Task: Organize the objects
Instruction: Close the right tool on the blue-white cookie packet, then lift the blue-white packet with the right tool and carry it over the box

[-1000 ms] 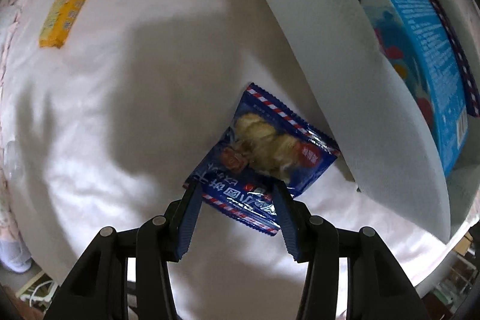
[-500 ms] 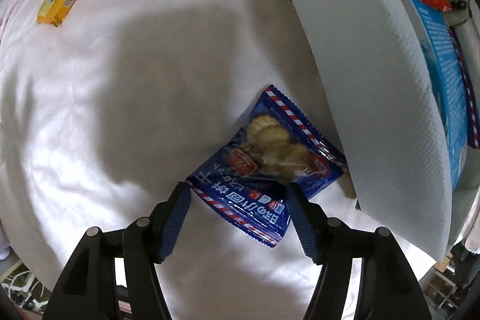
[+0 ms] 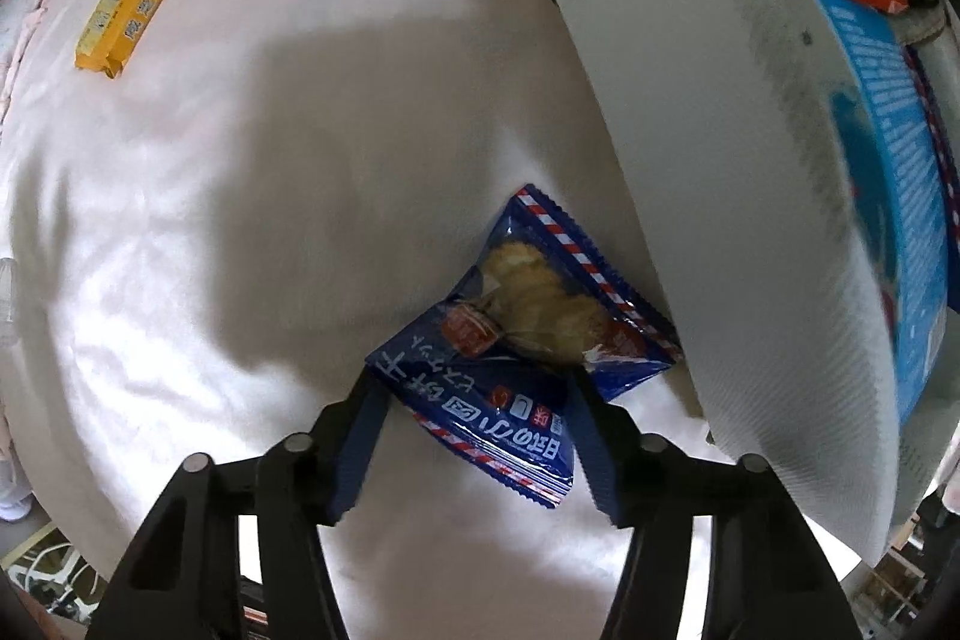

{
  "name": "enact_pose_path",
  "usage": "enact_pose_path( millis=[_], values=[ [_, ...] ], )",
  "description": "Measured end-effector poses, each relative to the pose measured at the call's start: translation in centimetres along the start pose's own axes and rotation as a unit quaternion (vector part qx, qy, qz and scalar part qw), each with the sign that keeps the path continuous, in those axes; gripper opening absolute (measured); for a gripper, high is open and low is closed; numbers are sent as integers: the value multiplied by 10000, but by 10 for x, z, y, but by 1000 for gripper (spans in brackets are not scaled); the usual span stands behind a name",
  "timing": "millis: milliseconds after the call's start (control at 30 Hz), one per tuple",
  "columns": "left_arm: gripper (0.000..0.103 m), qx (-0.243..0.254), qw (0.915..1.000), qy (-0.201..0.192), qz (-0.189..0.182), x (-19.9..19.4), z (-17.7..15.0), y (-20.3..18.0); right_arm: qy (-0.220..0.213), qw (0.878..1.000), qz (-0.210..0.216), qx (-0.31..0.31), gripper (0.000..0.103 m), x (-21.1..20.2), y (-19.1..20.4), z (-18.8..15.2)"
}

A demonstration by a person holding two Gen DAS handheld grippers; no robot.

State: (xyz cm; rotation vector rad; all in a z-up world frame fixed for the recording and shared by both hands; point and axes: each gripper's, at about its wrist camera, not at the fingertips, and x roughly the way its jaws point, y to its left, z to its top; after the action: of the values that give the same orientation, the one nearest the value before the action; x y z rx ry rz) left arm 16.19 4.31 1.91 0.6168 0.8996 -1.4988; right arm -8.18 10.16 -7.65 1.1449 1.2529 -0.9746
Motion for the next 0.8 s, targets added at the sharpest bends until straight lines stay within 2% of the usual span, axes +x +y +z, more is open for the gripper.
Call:
enact_pose_path(
  millis=[67, 200, 300, 367, 433, 533, 667, 800],
  values=[
    [48, 14, 10000, 1, 20, 0, 0, -1, -106, 9997, 224, -84, 47, -5, 3, 1],
    [48, 35, 10000, 42, 19, 2, 0, -3, -197, 9958, 859, -259, 46, -12, 13, 3],
    [48, 89, 9999, 78, 74, 4, -2, -6, -230, 9924, 1180, -245, 45, -18, 18, 4],
    [48, 158, 9998, 132, 87, 7, -4, -8, -288, 9916, 1242, -192, 43, -22, 17, 4],
    [48, 188, 9997, 164, 50, 8, -4, -11, -404, 9895, 1384, -92, 35, -31, 12, 4],
    [48, 233, 9996, 166, 15, 9, -5, -14, -572, 9851, 1622, 68, 34, -43, 2, 5],
    [48, 270, 9994, 212, 19, 12, -6, -17, -608, 9852, 1583, 245, 30, -37, -5, 2],
    [48, 274, 9994, 214, 36, 12, -6, -17, -627, 9847, 1598, 305, 28, -42, 4, 3]
  ],
)
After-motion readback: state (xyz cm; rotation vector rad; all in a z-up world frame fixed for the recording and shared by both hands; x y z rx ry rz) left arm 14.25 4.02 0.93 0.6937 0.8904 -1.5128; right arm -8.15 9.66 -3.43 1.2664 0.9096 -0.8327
